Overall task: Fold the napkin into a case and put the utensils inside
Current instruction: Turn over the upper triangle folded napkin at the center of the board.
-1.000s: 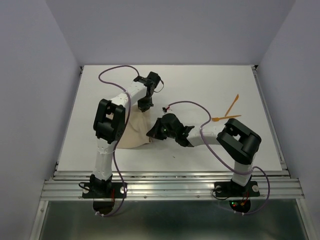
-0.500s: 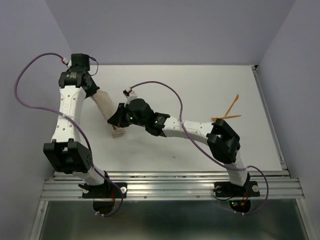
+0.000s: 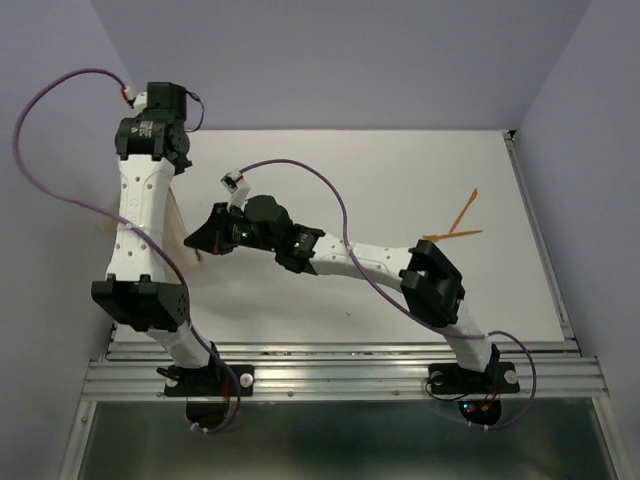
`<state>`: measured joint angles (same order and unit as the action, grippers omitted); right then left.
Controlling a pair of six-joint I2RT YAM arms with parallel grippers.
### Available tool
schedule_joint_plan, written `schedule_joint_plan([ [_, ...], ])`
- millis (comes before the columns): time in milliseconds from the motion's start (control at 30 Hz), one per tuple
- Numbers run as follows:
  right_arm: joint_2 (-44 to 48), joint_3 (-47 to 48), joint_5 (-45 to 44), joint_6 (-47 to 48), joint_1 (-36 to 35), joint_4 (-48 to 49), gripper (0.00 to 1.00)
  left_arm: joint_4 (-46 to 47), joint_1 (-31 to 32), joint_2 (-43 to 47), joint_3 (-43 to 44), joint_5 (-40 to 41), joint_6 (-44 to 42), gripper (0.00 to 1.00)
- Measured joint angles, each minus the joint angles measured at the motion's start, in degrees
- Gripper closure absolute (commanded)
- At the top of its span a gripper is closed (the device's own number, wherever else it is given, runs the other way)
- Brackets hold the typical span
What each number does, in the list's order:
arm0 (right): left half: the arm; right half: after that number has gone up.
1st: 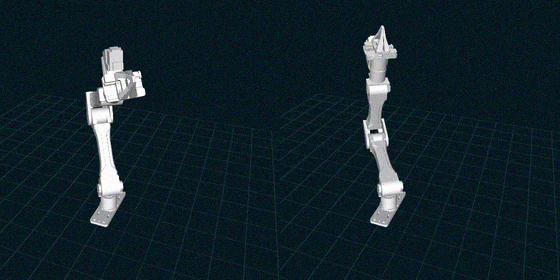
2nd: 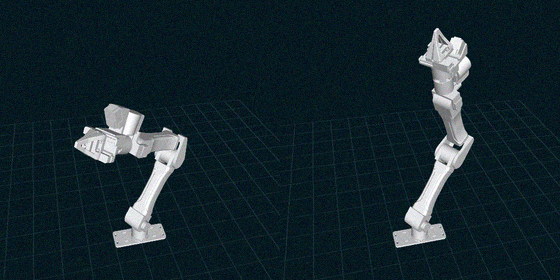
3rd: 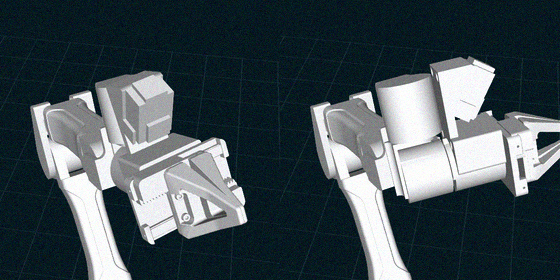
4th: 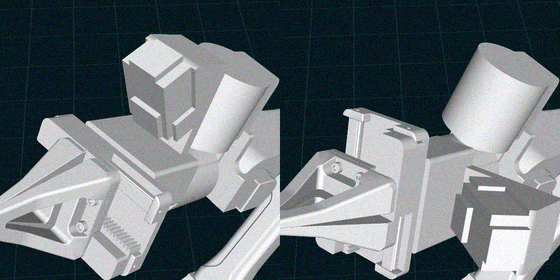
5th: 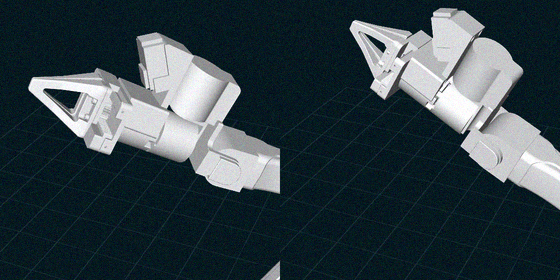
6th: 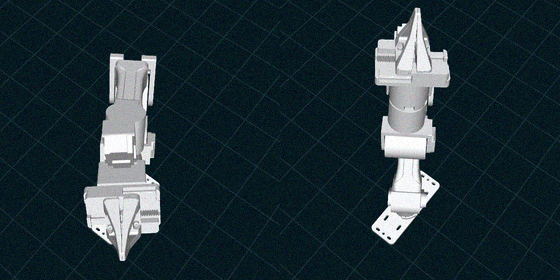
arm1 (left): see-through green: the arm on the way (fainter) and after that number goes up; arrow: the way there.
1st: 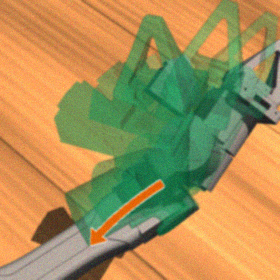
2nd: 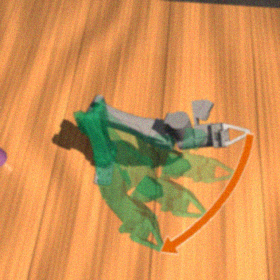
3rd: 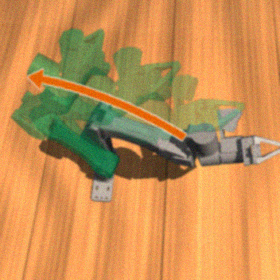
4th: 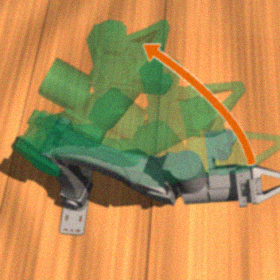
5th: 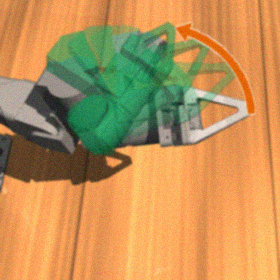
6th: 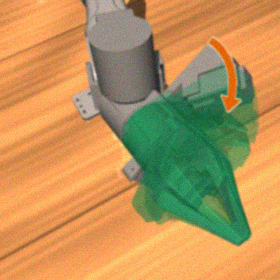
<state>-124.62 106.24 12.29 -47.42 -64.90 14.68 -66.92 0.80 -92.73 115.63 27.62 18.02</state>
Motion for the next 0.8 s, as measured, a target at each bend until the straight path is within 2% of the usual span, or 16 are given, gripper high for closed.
schedule_joint_plan([
  [100, 1.7, -5.9, -0.6, -2.5, 1.5, 4.2, 0.99, -0.7, 6.0, -6.0, 2.1, 3.1, 0.0, 1.00],
  [200, 4.8, -17.6, -1.0, -6.8, 5.0, 9.9, 0.99, 0.2, 11.3, -15.6, 2.4, 4.4, 0.3, 1.00],
  [367, 5.5, -37.9, -1.8, -14.3, 11.4, 20.1, 0.99, 4.5, 18.3, -31.3, 2.0, 1.3, 2.1, 1.00],
  [467, 6.1, -46.0, -2.3, -16.6, 12.8, 22.7, 0.99, 7.1, 23.3, -37.6, 2.0, -0.8, 2.5, 1.00],
  [633, 10.3, -54.2, -4.9, -19.3, 12.8, 24.9, 0.99, 7.4, 29.1, -41.7, 4.3, -2.9, 2.5, 1.00],
  [800, 13.0, -57.2, -7.4, -21.3, 13.3, 26.7, 0.99, 7.8, 30.1, -41.8, 6.4, -3.9, 2.5, 1.00],
])
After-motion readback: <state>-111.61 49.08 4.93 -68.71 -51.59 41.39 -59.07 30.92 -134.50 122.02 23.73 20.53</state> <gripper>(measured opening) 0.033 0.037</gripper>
